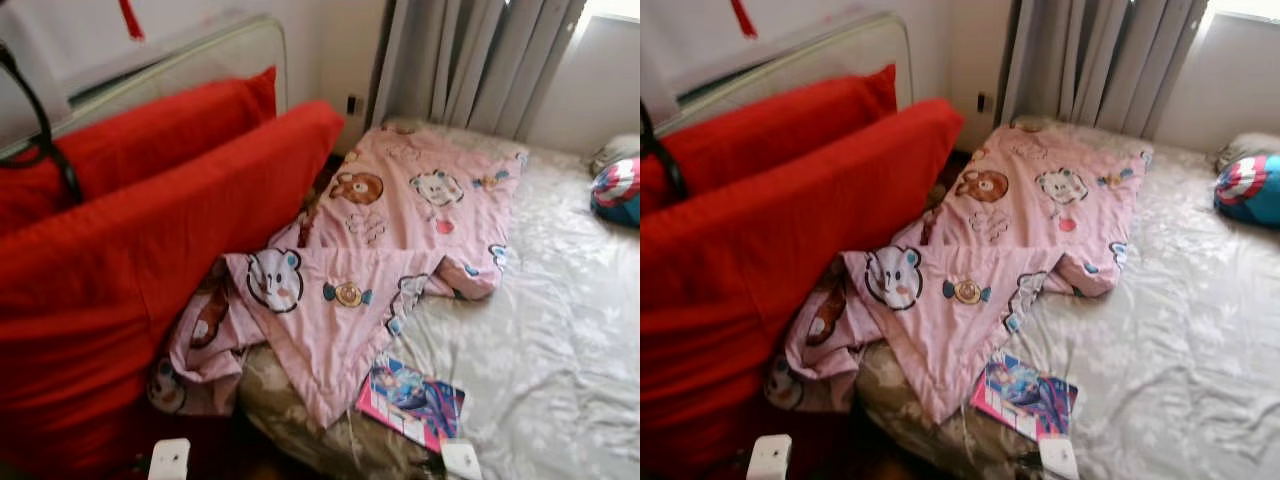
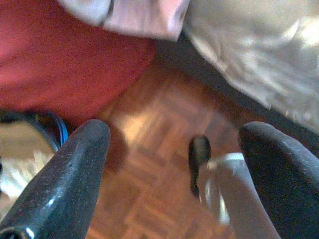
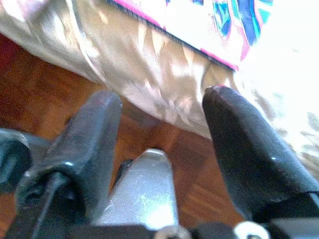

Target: Clean up the room

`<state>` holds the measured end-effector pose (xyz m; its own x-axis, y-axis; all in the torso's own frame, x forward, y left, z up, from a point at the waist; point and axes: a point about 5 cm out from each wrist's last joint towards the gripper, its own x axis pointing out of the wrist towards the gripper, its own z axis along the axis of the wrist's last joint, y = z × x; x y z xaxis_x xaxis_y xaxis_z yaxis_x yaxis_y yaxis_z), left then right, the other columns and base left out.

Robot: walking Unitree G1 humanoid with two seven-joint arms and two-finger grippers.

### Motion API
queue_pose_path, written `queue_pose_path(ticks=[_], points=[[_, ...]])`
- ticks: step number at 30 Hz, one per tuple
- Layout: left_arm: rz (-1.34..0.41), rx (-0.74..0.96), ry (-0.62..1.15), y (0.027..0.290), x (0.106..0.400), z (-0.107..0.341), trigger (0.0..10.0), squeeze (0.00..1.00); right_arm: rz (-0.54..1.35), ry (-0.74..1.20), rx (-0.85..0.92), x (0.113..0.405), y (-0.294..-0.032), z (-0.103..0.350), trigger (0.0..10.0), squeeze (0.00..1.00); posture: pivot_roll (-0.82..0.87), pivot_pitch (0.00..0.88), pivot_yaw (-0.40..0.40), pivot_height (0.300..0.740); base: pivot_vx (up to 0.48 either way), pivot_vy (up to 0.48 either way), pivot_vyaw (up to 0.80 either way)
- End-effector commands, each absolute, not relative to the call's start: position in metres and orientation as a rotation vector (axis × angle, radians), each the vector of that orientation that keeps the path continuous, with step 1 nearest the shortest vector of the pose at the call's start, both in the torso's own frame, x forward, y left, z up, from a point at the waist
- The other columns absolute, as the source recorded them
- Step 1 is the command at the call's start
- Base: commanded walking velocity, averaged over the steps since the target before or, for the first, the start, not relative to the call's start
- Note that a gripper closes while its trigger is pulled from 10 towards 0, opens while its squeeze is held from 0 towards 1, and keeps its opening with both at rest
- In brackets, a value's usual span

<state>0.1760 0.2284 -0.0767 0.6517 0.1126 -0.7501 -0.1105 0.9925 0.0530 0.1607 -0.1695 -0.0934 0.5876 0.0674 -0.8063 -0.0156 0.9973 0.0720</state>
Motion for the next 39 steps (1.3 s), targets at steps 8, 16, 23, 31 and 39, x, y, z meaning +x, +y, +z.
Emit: queue_pose_path(ticks=[8, 16, 23, 31, 39], points=[[0.114, -0.020, 0.800, 0.222, 0.180, -0.075, 10.0, 0.00, -0.081, 0.909, 0.118, 0.149, -0.181, -0.095, 10.0, 0.00, -0.11, 0.000, -0.006, 0.740, 0.000, 0.000, 0.00], [0.113, -0.058, 0.643, 0.220, 0.189, -0.065, 10.0, 0.00, -0.122, 0.783, 0.165, 0.157, -0.184, -0.088, 10.0, 0.00, -0.12, 0.000, -0.003, 0.740, 0.000, 0.000, 0.00], [-0.012, -0.019, 0.261, 0.212, 0.269, 0.003, 10.0, 0.00, -0.012, 0.321, 0.117, 0.259, -0.187, -0.015, 10.0, 0.00, -0.12, 0.000, -0.005, 0.740, 0.000, 0.000, 0.00], [-0.008, -0.040, 0.203, 0.212, 0.266, 0.007, 10.0, 0.00, -0.018, 0.244, 0.180, 0.264, -0.176, -0.008, 10.0, 0.00, -0.11, 0.000, -0.010, 0.740, 0.000, 0.000, 0.00], [-0.007, -0.048, 0.160, 0.209, 0.272, 0.015, 10.0, 0.00, 0.043, 0.185, 0.117, 0.274, -0.171, 0.004, 10.0, 0.00, -0.12, 0.000, -0.011, 0.740, 0.000, 0.000, 0.00]])
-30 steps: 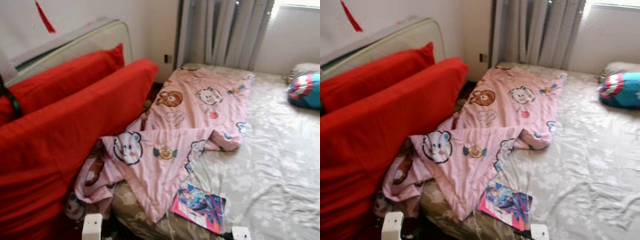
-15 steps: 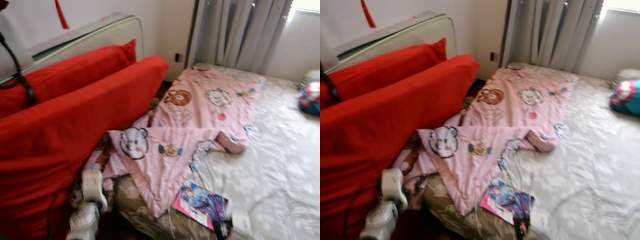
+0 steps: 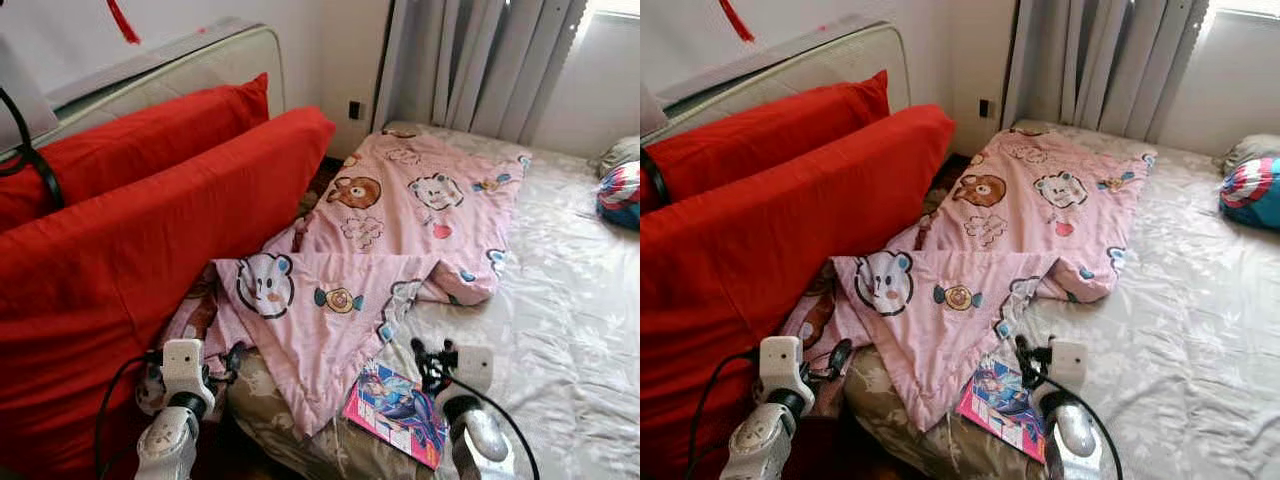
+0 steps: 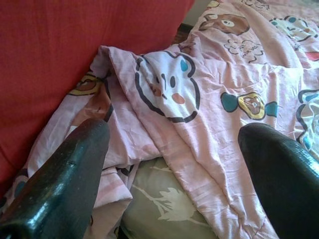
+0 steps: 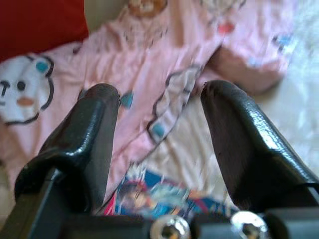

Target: Clean up the room

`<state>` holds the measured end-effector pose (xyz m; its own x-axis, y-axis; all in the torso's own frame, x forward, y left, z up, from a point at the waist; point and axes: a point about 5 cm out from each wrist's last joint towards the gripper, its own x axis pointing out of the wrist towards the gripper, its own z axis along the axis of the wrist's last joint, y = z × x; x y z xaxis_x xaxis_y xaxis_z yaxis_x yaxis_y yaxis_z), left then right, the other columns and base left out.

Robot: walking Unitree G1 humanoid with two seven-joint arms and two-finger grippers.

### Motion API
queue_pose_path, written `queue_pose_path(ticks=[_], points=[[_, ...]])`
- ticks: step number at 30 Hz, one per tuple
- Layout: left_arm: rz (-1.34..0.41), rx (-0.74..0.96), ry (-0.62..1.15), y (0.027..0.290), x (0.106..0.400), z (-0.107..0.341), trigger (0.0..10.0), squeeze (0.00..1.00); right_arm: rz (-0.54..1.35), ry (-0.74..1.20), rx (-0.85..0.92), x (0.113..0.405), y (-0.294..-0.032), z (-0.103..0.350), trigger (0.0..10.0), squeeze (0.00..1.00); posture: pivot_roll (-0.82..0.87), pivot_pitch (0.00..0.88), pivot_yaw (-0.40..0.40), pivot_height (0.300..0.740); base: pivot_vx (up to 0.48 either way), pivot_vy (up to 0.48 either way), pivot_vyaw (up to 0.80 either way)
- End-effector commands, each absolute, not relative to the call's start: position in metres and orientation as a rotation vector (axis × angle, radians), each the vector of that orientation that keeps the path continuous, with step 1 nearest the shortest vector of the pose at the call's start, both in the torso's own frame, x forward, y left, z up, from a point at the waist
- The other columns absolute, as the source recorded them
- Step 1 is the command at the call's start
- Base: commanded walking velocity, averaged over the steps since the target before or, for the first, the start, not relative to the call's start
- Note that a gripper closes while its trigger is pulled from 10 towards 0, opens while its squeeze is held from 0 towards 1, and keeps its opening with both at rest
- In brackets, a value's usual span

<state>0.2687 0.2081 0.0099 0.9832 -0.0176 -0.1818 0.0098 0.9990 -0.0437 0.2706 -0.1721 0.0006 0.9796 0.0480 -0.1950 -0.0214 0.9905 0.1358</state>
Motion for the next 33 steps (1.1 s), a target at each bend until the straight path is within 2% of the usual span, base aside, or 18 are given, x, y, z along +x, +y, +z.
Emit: queue_pose_path(ticks=[1, 6, 13, 19, 27, 30, 33], points=[[-0.007, -0.052, 0.152, 0.208, 0.274, 0.016, 10.0, 0.00, 0.030, 0.182, 0.114, 0.276, -0.174, 0.006, 10.0, 0.00, -0.12, 0.000, -0.012, 0.740, 0.000, 0.000, 0.00], [0.014, -0.074, 0.122, 0.206, 0.279, 0.023, 10.0, 0.00, 0.014, 0.196, 0.110, 0.276, -0.179, 0.005, 10.0, 0.00, -0.11, 0.000, -0.013, 0.740, 0.000, 0.000, 0.00], [0.011, -0.077, 0.121, 0.205, 0.275, 0.021, 10.0, 0.00, -0.031, 0.212, 0.124, 0.267, -0.184, -0.002, 10.0, 0.00, -0.06, 0.000, -0.027, 0.712, 0.000, 0.000, 0.00], [0.047, -0.100, 0.092, 0.206, 0.287, 0.031, 10.0, 0.00, -0.002, 0.155, 0.119, 0.287, -0.182, 0.016, 10.0, 0.00, -0.04, 0.000, -0.052, 0.712, 0.000, 0.000, 0.00], [0.046, -0.108, 0.049, 0.205, 0.292, 0.040, 10.0, 0.00, 0.010, 0.123, 0.101, 0.296, -0.186, 0.027, 10.0, 0.00, -0.03, 0.000, -0.045, 0.712, 0.000, 0.000, 0.00], [0.038, -0.109, 0.040, 0.203, 0.292, 0.042, 10.0, 0.00, 0.025, 0.101, 0.099, 0.297, -0.185, 0.030, 10.0, 0.00, -0.04, 0.000, -0.055, 0.692, 0.000, 0.000, 0.00], [0.045, -0.111, 0.036, 0.204, 0.291, 0.042, 10.0, 0.00, 0.049, 0.065, 0.085, 0.295, -0.187, 0.033, 10.0, 0.00, -0.04, 0.000, -0.056, 0.692, 0.000, 0.000, 0.00]])
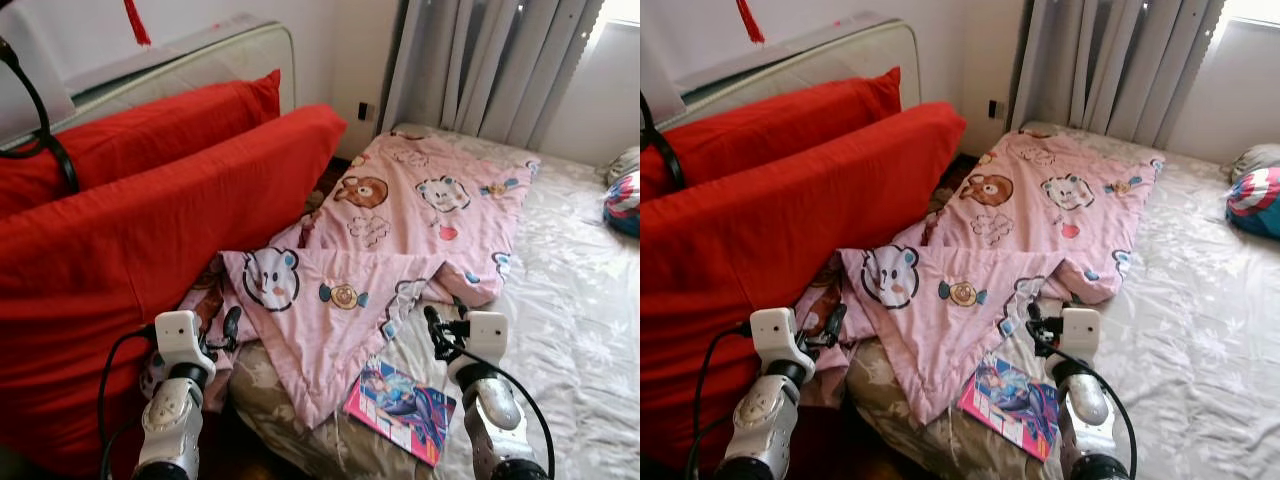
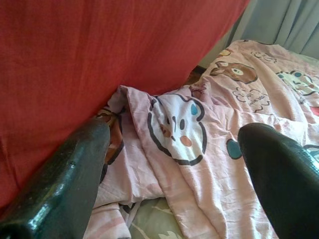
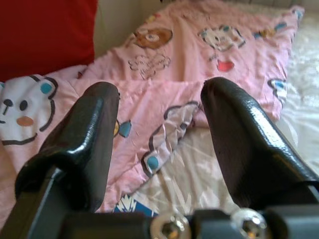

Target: Clean up the room

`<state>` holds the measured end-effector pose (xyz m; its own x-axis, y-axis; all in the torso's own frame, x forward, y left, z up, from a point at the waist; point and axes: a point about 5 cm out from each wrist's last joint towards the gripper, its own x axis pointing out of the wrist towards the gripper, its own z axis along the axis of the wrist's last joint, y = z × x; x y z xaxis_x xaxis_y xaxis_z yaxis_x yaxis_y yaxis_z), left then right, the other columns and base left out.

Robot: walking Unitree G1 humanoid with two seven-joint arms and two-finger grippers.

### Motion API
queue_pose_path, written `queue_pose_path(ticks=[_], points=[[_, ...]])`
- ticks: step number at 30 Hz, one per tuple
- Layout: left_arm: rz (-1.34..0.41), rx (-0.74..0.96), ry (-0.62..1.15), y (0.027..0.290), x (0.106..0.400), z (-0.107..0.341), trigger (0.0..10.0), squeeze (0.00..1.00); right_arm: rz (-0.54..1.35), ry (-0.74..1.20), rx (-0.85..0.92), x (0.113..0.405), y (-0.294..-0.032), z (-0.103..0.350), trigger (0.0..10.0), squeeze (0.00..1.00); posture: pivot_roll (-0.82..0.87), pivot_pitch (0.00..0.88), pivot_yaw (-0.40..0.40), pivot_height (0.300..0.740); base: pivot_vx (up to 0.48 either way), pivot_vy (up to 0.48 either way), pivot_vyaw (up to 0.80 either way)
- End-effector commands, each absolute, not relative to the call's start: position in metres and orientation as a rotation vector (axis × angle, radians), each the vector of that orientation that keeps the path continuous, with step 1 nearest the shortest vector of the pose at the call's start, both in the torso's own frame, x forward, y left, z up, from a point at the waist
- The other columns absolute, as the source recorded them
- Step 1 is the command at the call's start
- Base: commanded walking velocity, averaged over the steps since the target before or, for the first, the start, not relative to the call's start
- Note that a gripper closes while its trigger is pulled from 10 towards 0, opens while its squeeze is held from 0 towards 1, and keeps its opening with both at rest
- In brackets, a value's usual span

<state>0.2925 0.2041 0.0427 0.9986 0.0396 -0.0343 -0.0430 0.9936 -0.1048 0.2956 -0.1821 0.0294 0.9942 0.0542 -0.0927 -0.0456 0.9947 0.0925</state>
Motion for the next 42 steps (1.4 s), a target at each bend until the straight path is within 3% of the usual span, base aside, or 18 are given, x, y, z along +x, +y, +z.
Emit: queue_pose_path(ticks=[1, 7, 17, 25, 42], points=[[0.051, -0.114, 0.038, 0.205, 0.289, 0.041, 10.0, 0.00, 0.033, 0.068, 0.105, 0.295, -0.191, 0.033, 10.0, 0.00, -0.04, 0.000, -0.053, 0.692, 0.000, 0.000, 0.00], [0.059, -0.114, 0.064, 0.210, 0.284, 0.036, 10.0, 0.00, -0.026, 0.028, 0.116, 0.299, -0.214, 0.043, 10.0, 0.00, -0.02, 0.008, -0.018, 0.692, 0.000, 0.000, 0.00], [0.094, -0.107, 0.048, 0.229, 0.284, 0.040, 10.0, 0.00, 0.059, 0.076, 0.111, 0.305, -0.185, 0.040, 10.0, 0.00, -0.04, 0.029, -0.059, 0.692, 0.000, 0.000, 0.00], [0.016, -0.094, 0.017, 0.202, 0.276, 0.045, 10.0, 0.00, 0.025, 0.083, 0.137, 0.286, -0.189, 0.026, 10.0, 0.00, -0.05, 0.076, -0.050, 0.672, 0.000, 0.000, 0.00], [0.027, -0.095, -0.011, 0.202, 0.274, 0.055, 10.0, 0.00, 0.056, 0.104, 0.128, 0.296, -0.180, 0.030, 10.0, 0.00, 0.00, 0.088, -0.093, 0.652, 0.000, 0.000, 0.00]])
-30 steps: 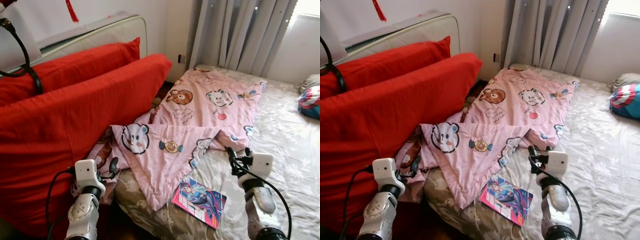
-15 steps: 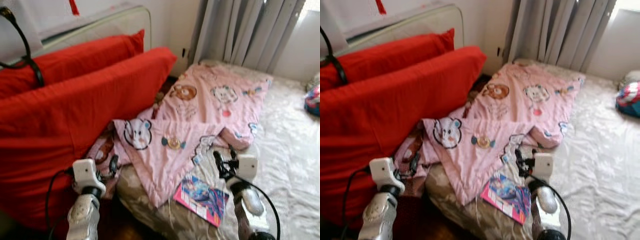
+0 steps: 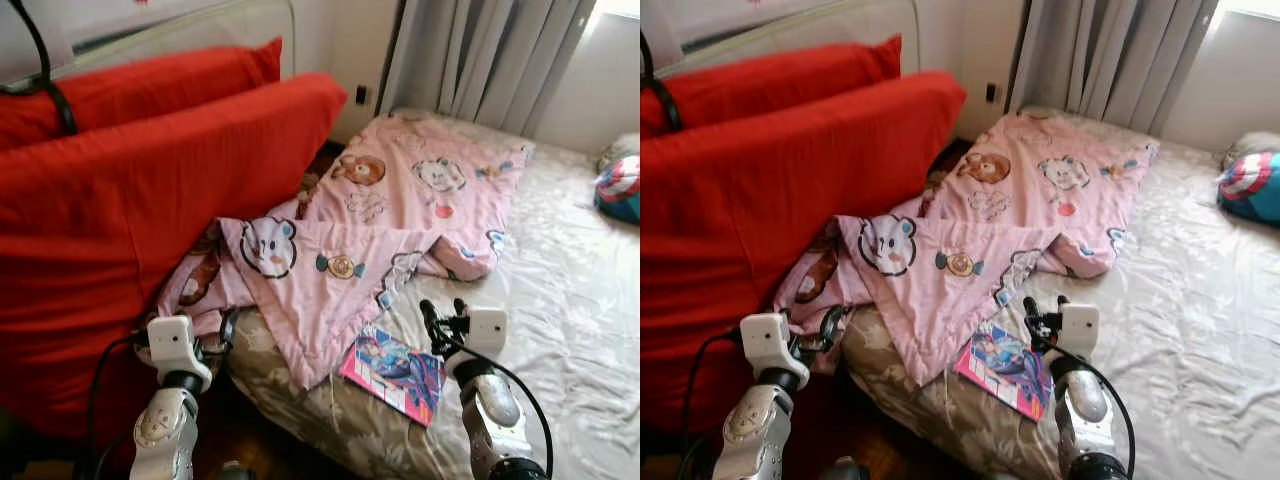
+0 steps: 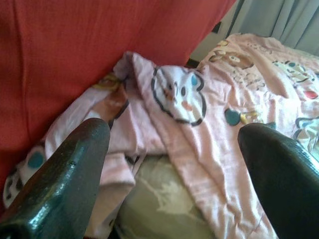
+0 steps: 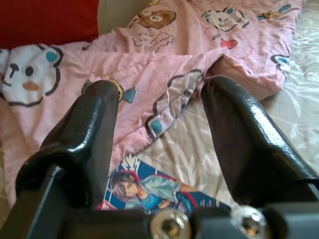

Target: Clean up the room

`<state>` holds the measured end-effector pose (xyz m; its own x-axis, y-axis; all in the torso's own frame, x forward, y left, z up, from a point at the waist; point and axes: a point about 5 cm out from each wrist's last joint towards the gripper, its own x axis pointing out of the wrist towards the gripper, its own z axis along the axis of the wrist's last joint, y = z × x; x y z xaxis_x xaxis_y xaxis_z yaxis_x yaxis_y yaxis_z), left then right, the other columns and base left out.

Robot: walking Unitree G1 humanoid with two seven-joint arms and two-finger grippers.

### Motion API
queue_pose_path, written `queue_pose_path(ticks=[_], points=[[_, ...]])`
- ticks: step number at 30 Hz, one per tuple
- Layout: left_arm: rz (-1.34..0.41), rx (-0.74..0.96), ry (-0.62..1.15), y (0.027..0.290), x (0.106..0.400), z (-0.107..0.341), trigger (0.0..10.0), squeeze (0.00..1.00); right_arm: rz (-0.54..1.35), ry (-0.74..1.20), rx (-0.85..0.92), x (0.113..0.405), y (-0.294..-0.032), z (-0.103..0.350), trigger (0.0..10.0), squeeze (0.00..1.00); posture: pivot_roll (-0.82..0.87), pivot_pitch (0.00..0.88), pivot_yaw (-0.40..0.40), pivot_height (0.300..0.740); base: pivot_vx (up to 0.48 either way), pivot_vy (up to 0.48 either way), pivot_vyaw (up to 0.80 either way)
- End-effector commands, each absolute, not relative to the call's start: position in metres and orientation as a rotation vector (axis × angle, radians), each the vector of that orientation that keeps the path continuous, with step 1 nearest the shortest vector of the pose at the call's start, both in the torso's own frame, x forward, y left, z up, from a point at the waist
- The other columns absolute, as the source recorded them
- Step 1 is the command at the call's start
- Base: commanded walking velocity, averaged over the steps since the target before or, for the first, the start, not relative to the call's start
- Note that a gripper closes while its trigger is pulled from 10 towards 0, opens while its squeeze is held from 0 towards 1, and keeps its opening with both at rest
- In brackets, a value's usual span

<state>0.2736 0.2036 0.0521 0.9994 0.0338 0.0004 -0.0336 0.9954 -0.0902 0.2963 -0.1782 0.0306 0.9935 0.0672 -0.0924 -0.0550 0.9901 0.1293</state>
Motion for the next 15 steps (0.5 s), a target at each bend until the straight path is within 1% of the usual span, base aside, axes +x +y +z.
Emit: queue_pose_path(ticks=[1, 5, 15], points=[[0.026, -0.095, -0.015, 0.2007, 0.2735, 0.0558, 10.0, 0.00, 0.057, 0.108, 0.130, 0.2957, -0.1787, 0.0295, 10.0, 0.00, 0.01, 0.094, -0.099, 0.652, 0.000, 0.000, 0.00], [0.022, -0.100, -0.021, 0.1979, 0.2721, 0.0569, 10.0, 0.00, 0.074, 0.123, 0.130, 0.2946, -0.1743, 0.0269, 10.0, 0.00, 0.01, 0.099, -0.103, 0.652, 0.000, 0.000, 0.00], [0.009, -0.112, -0.018, 0.1927, 0.2668, 0.0618, 10.0, 0.00, 0.077, 0.139, 0.142, 0.2941, -0.1734, 0.0249, 10.0, 0.00, 0.03, 0.121, -0.110, 0.652, 0.000, 0.000, 0.00]])
